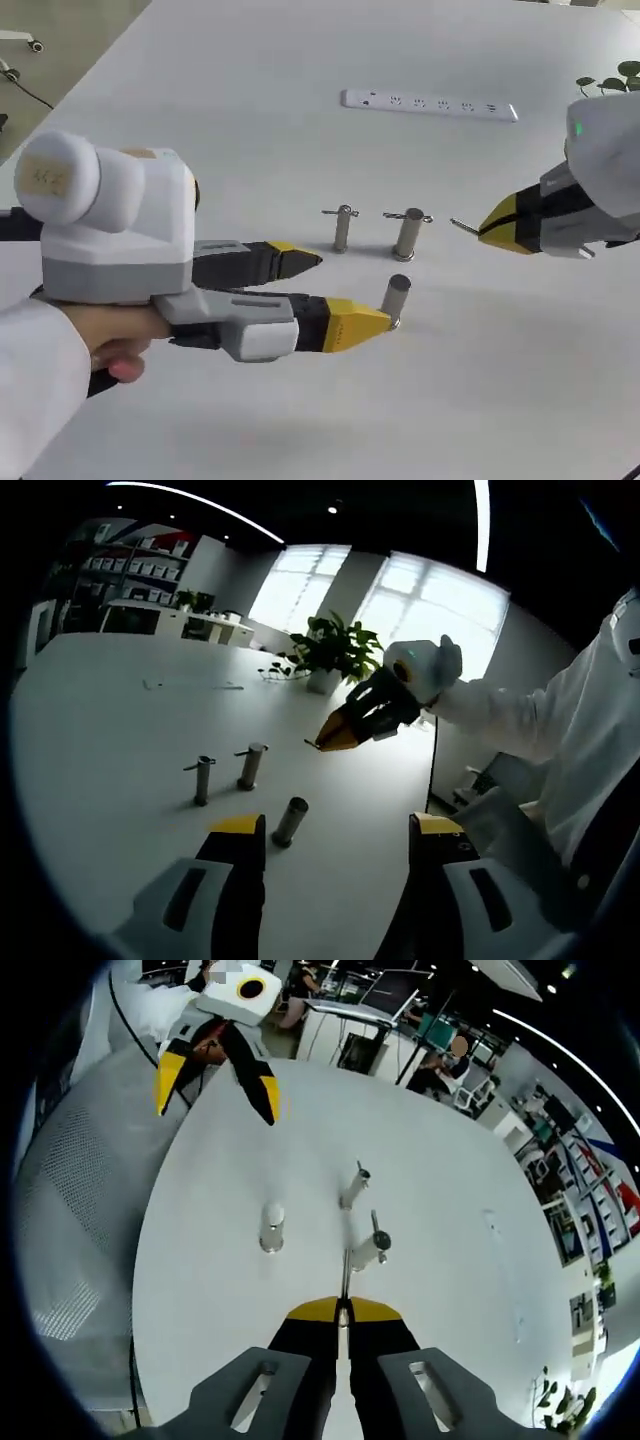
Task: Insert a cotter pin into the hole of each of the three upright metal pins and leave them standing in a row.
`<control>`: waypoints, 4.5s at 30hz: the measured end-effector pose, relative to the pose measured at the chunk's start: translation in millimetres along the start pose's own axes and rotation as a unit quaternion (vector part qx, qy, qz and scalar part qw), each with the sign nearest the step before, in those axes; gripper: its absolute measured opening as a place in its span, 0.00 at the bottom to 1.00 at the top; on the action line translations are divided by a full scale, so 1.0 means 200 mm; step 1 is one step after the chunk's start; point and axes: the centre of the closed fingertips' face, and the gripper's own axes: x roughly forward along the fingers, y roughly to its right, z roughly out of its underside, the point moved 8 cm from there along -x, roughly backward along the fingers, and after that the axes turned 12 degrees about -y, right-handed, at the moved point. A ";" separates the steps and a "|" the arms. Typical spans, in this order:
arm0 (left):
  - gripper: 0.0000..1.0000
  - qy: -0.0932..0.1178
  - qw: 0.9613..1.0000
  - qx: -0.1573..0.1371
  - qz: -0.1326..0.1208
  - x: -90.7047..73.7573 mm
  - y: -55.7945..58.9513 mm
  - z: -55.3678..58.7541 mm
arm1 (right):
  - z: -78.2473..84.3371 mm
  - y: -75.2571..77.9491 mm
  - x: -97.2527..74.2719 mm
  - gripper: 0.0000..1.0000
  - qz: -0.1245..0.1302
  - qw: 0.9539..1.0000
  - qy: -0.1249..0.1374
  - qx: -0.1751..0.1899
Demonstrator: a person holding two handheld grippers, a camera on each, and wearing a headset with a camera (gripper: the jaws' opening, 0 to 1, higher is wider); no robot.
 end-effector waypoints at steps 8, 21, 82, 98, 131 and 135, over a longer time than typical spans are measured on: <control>0.44 0.023 0.999 -0.029 0.037 0.14 0.03 -0.12 | -0.08 -0.11 -0.06 0.00 0.039 0.998 0.046 0.001; 0.20 -0.015 0.996 -0.069 0.046 0.22 0.00 -0.13 | -0.17 -0.21 -0.12 0.00 0.057 0.995 0.066 -0.041; 0.00 -0.088 0.986 0.140 0.028 0.20 0.08 -0.10 | -0.04 -0.31 -0.02 0.12 -0.099 0.971 0.139 0.166; 0.00 -0.087 0.958 0.265 0.064 0.20 0.13 -0.08 | -0.10 -0.37 -0.01 0.00 -0.156 0.956 0.172 0.182; 0.37 -0.094 0.960 0.256 -0.058 0.27 -0.14 0.03 | 0.03 -0.23 0.02 0.00 -0.081 0.979 0.095 0.159; 0.34 -0.092 0.966 0.237 -0.057 0.32 -0.18 0.05 | 0.04 -0.21 0.06 0.00 -0.075 0.984 0.068 0.145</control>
